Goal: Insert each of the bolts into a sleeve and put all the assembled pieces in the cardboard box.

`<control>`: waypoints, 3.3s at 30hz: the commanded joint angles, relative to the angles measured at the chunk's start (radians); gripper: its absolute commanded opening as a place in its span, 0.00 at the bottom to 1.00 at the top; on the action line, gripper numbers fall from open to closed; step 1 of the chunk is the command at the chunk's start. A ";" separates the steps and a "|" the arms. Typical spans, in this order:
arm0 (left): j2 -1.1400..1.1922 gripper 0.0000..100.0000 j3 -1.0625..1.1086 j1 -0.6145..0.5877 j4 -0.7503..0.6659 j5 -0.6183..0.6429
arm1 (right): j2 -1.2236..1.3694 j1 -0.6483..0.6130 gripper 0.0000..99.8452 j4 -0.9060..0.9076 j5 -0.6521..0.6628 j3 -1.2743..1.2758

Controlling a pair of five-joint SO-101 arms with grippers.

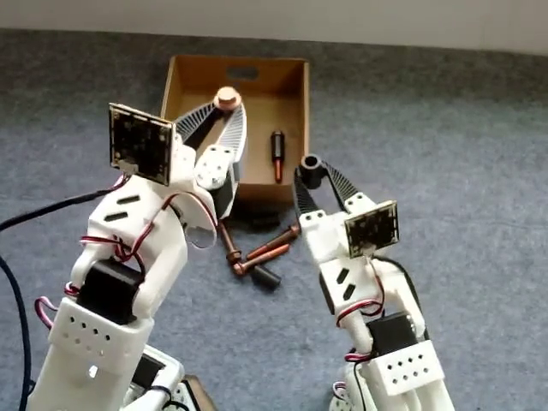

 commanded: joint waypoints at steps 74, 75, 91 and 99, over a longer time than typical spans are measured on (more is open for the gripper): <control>0.272 0.01 -0.059 0.263 -0.210 0.005 | -0.024 -0.002 0.01 -0.033 -0.207 0.038; 0.272 0.01 -0.059 0.263 -0.210 0.005 | -0.024 -0.002 0.01 -0.033 -0.207 0.038; 0.275 0.01 -0.053 0.211 -0.074 0.006 | -0.021 -0.002 0.01 -0.038 -0.206 0.070; 0.280 0.01 -0.053 0.165 0.043 0.006 | -0.022 -0.002 0.01 -0.035 -0.206 0.087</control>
